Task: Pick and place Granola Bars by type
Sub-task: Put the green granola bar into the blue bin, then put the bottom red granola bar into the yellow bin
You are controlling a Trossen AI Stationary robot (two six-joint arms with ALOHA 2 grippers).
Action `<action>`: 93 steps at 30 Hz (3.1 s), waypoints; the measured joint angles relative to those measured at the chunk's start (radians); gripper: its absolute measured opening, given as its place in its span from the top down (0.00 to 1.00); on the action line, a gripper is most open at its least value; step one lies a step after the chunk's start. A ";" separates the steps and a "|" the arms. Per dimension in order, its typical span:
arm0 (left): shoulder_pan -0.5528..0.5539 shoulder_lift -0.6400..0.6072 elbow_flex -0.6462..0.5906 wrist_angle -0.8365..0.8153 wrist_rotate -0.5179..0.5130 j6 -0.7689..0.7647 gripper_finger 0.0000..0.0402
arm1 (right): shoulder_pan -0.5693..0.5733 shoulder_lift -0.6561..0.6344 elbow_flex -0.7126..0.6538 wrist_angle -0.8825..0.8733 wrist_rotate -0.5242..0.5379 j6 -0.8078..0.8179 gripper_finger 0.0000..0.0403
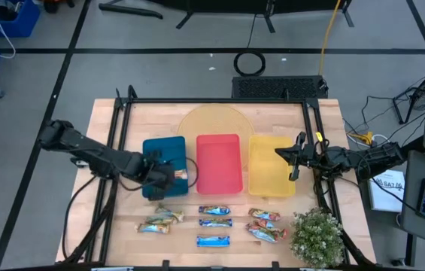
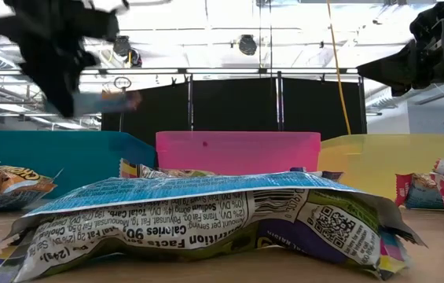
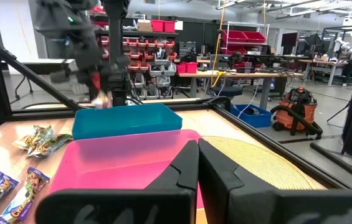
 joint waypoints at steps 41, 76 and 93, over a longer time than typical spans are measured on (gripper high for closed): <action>-0.099 -0.247 -0.025 0.197 -0.194 0.016 0.54 | 0.000 0.000 0.000 0.000 0.000 -0.003 1.00; -0.213 -0.859 -0.939 1.534 -0.437 0.671 0.98 | 0.004 0.346 0.349 0.023 0.081 -0.222 1.00; -0.211 -0.859 -0.939 1.621 -0.446 0.773 0.93 | 0.322 1.588 1.522 -0.990 0.394 0.219 0.99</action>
